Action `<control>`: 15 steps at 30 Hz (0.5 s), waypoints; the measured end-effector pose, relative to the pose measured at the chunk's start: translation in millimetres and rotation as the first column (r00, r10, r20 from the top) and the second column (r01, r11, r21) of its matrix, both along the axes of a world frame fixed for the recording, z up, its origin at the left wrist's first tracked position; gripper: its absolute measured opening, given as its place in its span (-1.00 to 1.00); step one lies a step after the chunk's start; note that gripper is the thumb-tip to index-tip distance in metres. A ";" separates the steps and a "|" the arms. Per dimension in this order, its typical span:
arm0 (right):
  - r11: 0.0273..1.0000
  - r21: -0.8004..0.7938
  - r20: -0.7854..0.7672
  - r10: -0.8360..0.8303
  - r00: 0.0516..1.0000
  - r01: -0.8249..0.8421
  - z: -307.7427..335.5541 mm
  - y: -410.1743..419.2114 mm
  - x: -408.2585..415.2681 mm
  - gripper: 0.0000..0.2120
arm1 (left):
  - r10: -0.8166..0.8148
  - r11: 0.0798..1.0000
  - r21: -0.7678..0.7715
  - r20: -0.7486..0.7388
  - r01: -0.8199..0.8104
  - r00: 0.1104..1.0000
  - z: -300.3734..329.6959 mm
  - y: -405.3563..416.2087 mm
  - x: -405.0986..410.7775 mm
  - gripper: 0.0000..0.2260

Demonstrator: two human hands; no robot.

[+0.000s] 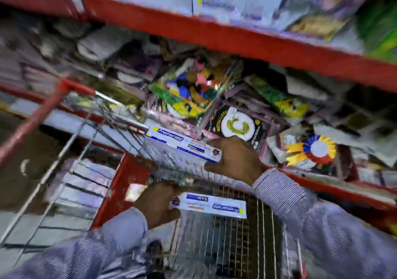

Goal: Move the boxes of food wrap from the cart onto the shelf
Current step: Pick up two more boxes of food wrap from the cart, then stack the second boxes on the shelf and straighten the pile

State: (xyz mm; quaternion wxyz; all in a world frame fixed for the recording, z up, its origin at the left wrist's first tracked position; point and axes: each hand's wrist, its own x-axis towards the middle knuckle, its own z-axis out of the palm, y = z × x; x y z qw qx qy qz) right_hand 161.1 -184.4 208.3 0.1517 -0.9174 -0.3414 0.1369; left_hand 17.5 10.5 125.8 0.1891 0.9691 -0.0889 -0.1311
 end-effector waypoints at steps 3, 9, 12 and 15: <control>0.997 0.072 0.052 -0.031 0.998 0.027 80.9 -0.9 18.8 -0.43 | 0.074 0.997 -0.021 0.084 -0.073 0.994 88.0 1.6 21.3 -0.50; 0.987 0.160 0.224 -0.054 0.973 0.018 229.1 -11.1 47.4 -0.57 | 0.111 0.994 -0.024 0.248 -0.109 0.962 236.2 -1.0 73.0 -0.53; 0.981 0.189 0.281 -0.084 0.956 0.030 271.1 -13.3 63.0 -0.52 | 0.142 0.989 0.004 0.269 -0.149 0.953 267.2 2.4 105.9 -0.49; 0.978 0.205 0.348 -0.110 0.931 0.039 304.8 -16.3 79.0 -0.55 | 0.126 0.991 -0.003 0.337 -0.133 0.933 303.0 -1.4 129.1 -0.55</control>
